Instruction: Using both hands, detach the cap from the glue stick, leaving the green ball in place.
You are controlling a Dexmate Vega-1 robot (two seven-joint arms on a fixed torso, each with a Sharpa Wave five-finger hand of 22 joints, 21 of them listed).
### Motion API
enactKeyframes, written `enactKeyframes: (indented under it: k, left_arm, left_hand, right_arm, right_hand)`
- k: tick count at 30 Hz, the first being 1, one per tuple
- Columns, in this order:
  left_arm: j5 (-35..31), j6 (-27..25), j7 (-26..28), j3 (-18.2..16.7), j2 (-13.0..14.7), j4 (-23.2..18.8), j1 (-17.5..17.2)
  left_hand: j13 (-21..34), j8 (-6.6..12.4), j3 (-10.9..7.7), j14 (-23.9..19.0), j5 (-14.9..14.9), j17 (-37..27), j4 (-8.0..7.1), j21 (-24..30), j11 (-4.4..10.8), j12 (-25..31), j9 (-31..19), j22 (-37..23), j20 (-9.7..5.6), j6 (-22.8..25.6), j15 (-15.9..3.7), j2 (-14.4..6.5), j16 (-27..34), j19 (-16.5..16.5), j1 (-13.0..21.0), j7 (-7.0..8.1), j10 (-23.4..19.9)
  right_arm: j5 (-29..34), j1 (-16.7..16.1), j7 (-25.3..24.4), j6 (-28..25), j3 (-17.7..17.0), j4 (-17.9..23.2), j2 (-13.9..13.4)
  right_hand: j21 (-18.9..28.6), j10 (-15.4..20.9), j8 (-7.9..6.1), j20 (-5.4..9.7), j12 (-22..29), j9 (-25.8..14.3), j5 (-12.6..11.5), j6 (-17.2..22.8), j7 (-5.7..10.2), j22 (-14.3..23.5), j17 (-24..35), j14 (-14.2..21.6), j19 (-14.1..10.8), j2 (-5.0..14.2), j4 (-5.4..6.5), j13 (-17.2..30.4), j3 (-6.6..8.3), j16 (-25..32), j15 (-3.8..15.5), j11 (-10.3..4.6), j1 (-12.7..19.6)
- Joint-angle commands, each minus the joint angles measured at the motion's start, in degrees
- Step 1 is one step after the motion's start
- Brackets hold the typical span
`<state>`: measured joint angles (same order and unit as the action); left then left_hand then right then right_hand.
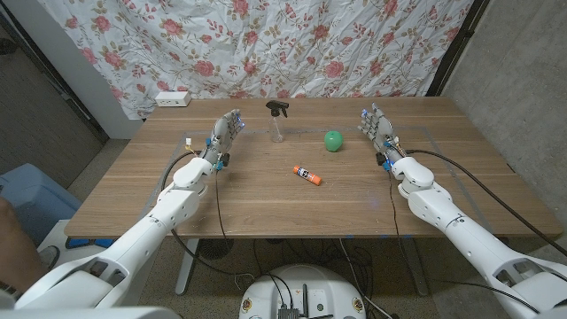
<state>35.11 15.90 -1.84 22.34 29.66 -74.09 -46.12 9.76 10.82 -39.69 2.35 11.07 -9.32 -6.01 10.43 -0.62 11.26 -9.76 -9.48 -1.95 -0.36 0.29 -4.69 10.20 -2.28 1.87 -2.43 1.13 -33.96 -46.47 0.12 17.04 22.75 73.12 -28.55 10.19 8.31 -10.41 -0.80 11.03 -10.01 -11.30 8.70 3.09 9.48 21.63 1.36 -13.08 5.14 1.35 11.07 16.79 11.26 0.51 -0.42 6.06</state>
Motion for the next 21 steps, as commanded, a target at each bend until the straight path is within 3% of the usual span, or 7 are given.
enactKeyframes:
  k: [1,19,21]
  left_arm:
    - [-2.12,-4.03,4.07,-0.19,3.47,-7.46,-2.57]
    - [-6.90,-9.91,7.43,-0.02,9.63,-18.04,-5.41]
    - [-7.15,-10.41,7.20,-0.01,10.27,-18.72,-5.60]
  left_hand:
    - [0.20,0.39,-0.04,-0.44,0.04,-0.06,1.03,0.36,0.44,0.22,-0.10,-0.11,-0.86,1.02,-0.04,-3.81,0.06,-0.63,1.02,0.24,-0.39]
    - [0.20,0.63,-0.90,-2.55,-0.55,-0.04,6.35,0.37,2.20,0.68,-0.11,-0.02,-1.53,5.34,-2.09,-3.52,0.12,-1.43,3.72,1.47,-4.10]
    - [0.20,0.63,-1.14,-3.29,-0.65,-0.03,7.61,0.44,2.62,0.69,-0.09,-0.02,-1.74,6.32,-2.73,-3.60,0.18,-1.88,4.42,1.84,-4.88]
  right_arm:
    - [0.73,-0.29,-1.03,0.46,0.01,0.49,-0.03]
    - [-0.28,-2.97,-1.76,0.45,-1.63,3.49,-1.86]
    - [-0.17,-3.23,-2.01,0.64,-1.71,3.67,-1.91]
  right_hand:
    - [0.27,0.39,-0.36,0.50,0.26,-0.19,-0.25,0.53,-0.13,0.21,-0.08,0.44,0.08,-0.07,-0.23,0.07,0.53,0.18,0.15,0.07,0.06]
    - [0.33,0.36,-0.33,0.48,0.19,-0.17,-0.37,0.53,-0.17,0.19,-0.82,0.44,0.30,-0.19,-0.54,-0.02,0.64,0.07,0.12,0.06,0.00]
    - [0.33,0.35,-0.33,0.46,0.18,-0.16,-0.38,0.53,-0.15,0.18,-0.90,0.45,0.33,-0.20,-0.57,-0.03,0.66,0.07,0.11,0.00,-0.02]
